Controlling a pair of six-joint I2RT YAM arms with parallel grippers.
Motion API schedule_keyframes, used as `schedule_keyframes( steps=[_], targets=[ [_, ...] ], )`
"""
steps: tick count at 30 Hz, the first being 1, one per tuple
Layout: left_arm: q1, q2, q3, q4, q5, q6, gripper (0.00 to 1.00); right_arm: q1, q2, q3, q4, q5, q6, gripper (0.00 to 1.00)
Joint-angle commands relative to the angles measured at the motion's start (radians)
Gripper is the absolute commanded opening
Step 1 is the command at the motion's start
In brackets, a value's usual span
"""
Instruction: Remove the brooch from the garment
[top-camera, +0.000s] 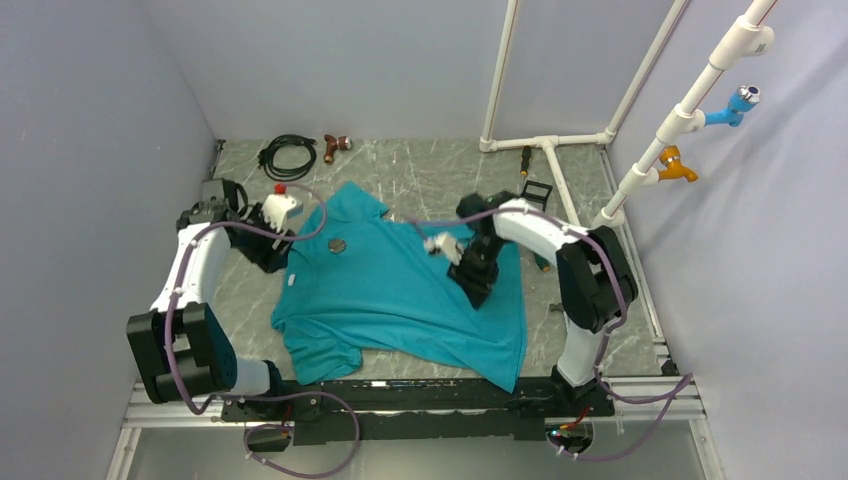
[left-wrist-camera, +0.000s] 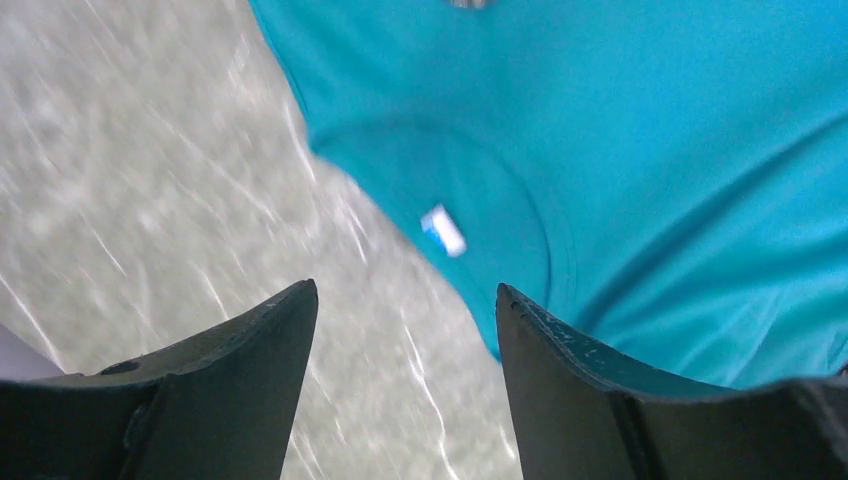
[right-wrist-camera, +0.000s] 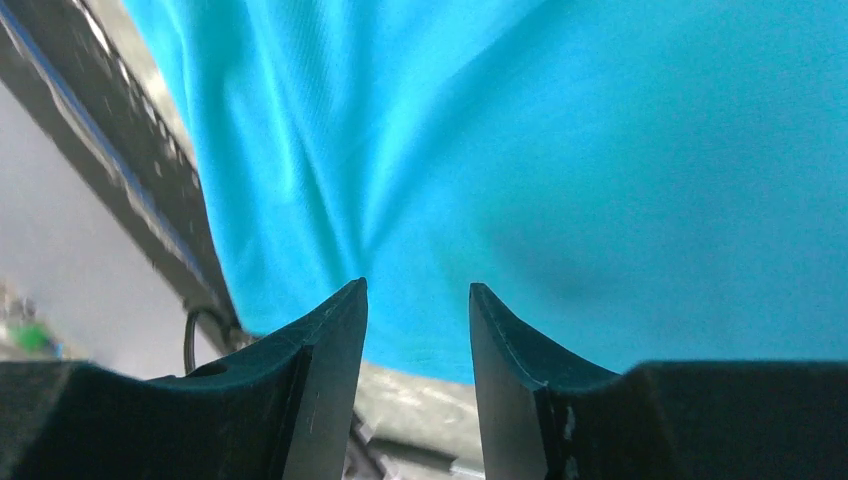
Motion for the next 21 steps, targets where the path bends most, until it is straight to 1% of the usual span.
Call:
schedule_keyframes(
  steps=[1,2,5,10,14,17,21],
  targets=[
    [-0.086,0.071,0.096,0.157,0.116,-0.225,0.70,-0.088,0.025,0.241,0.052,-0.153,0.114,0.46],
    [-0.101,0.104,0.117,0.181,0.120,-0.276,0.68,-0.102,0.055,0.302,0.065,-0.177,0.146,0.45],
    [-0.128,0.206,0.168,0.248,0.154,-0.441,0.65,-0.125,0.122,0.408,0.118,-0.234,0.243,0.45],
    [-0.151,0.344,0.216,0.304,0.216,-0.635,0.57,-0.128,0.202,0.491,0.232,-0.296,0.371,0.46],
    [-0.151,0.438,0.241,0.299,0.278,-0.733,0.50,-0.114,0.272,0.541,0.343,-0.354,0.479,0.45],
    [-0.150,0.477,0.237,0.319,0.284,-0.779,0.46,-0.080,0.320,0.591,0.361,-0.351,0.491,0.45],
    [-0.151,0.528,0.249,0.327,0.290,-0.815,0.43,-0.063,0.342,0.590,0.409,-0.351,0.504,0.45]
  ],
)
